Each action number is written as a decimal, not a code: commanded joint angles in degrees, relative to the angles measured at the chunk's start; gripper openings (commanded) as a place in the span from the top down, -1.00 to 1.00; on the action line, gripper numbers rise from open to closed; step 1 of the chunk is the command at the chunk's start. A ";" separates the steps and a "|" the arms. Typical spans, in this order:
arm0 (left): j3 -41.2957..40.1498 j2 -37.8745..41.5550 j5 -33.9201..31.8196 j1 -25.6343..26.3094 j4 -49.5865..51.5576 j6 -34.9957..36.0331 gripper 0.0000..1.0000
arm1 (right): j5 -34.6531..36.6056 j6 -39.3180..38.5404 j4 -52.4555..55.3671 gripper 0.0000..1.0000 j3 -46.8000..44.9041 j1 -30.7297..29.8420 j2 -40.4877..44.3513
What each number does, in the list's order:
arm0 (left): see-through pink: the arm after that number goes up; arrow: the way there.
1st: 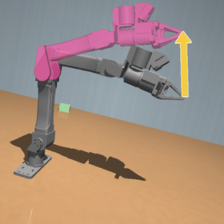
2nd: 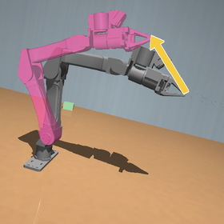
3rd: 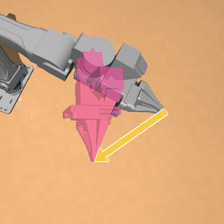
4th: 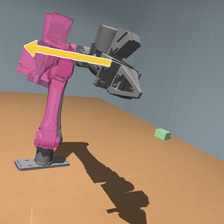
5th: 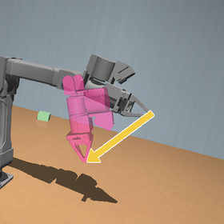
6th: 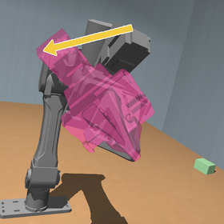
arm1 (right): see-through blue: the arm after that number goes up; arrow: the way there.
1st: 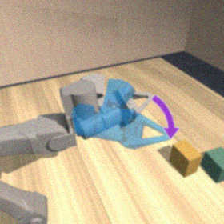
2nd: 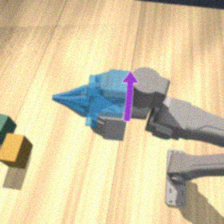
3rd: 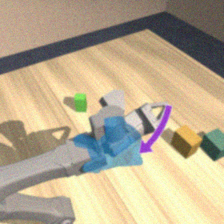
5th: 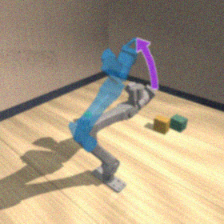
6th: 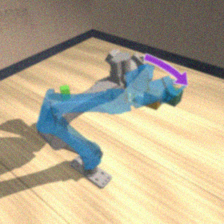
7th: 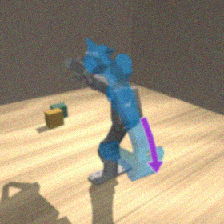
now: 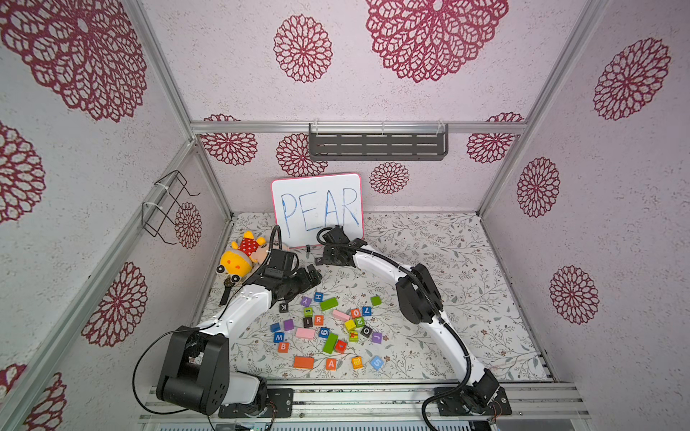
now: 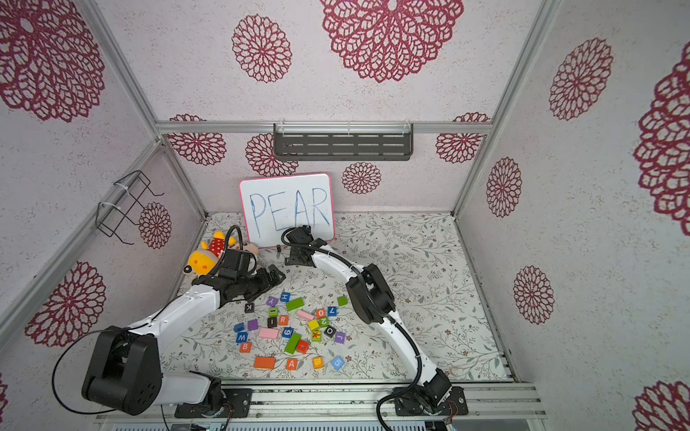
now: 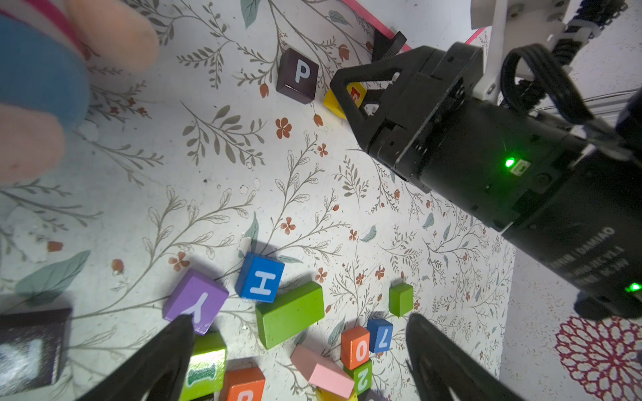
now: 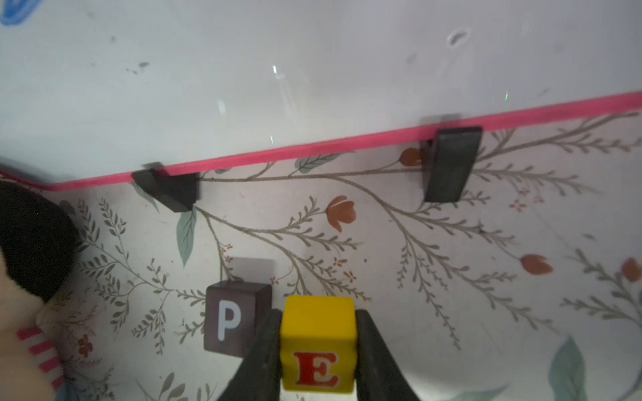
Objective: Spell the uppercase word “pear” with letter blocks
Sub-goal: Place the letter block at the center of the board.
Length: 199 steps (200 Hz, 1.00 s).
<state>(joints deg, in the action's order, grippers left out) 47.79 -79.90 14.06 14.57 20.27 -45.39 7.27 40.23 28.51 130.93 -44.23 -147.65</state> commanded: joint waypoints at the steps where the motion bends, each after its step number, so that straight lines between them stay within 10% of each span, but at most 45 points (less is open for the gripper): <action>1: -0.51 1.23 -0.15 -0.51 -1.25 0.89 -0.95 | 0.38 1.41 0.76 0.55 1.63 0.52 -0.94; 199: -3.20 4.27 -0.63 -1.15 -1.26 1.19 -0.95 | 0.57 2.48 -0.04 0.26 1.69 0.81 -1.63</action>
<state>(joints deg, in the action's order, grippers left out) 45.93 -77.28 14.00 14.13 19.97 -44.97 7.31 41.69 26.87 131.24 -43.90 -148.88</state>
